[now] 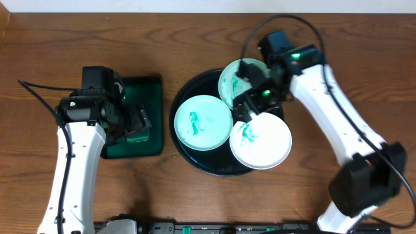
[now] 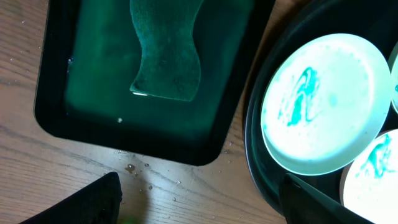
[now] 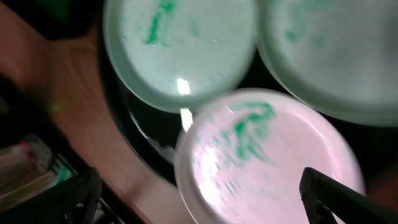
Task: Clean dirty plates on tray and stack at the side
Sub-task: 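Reach the right gripper to the top plate and grip its rim, then grasp the green sponge with the left gripper and lift it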
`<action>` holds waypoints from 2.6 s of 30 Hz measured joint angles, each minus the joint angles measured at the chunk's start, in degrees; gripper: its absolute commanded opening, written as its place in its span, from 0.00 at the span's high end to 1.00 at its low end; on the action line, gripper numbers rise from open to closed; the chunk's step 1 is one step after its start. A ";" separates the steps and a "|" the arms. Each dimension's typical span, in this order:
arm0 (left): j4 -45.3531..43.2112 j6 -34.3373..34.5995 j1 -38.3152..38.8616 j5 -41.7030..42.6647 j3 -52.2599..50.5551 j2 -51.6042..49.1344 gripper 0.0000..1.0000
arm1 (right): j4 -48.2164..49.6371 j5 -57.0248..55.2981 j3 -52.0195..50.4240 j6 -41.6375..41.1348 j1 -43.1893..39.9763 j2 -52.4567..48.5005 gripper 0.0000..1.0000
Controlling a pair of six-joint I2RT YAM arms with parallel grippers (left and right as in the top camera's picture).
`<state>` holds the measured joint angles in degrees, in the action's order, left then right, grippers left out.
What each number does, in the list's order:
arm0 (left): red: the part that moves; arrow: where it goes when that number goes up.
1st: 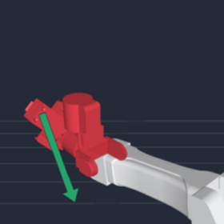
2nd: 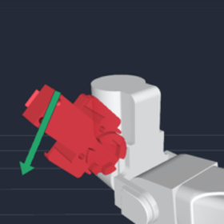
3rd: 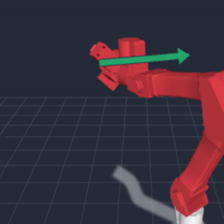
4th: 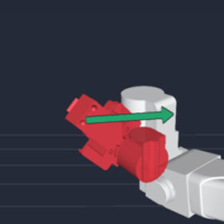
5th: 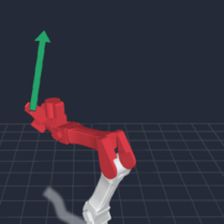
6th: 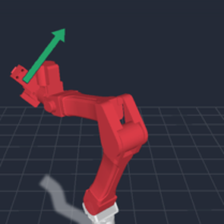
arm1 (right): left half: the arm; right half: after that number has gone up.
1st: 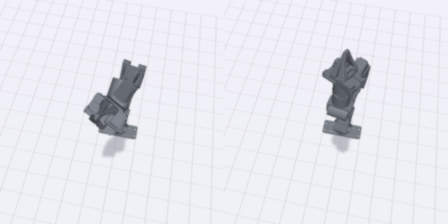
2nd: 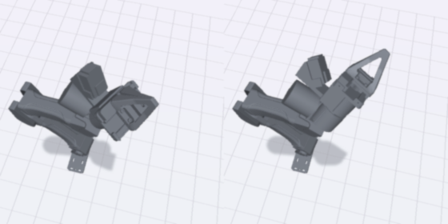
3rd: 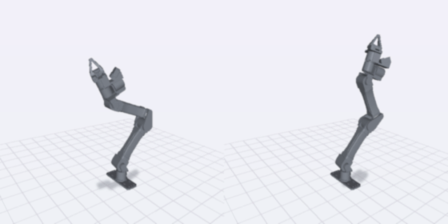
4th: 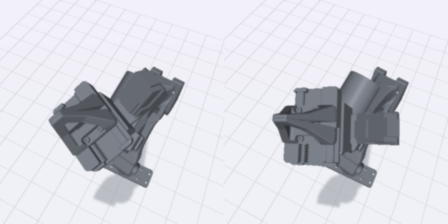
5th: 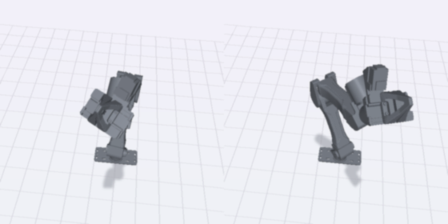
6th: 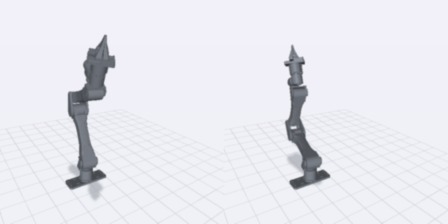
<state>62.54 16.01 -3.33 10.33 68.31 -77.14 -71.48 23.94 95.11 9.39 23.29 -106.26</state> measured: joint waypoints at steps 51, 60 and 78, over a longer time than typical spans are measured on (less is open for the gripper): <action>0.07 0.00 0.00 0.02 0.00 0.00 0.19 | 15.82 -9.70 0.57 -32.89 7.28 -21.14 0.99; -5.57 -1.11 0.00 -0.17 0.00 -0.20 0.32 | 15.78 -9.68 0.68 -32.85 7.28 -21.20 0.99; -13.62 -4.04 0.00 -9.92 -0.04 -21.68 0.62 | 15.10 -9.64 0.96 -31.30 7.28 -21.35 0.99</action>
<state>48.93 11.97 -3.33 0.40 68.27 -98.83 -56.38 14.31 96.07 -21.91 30.57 -127.61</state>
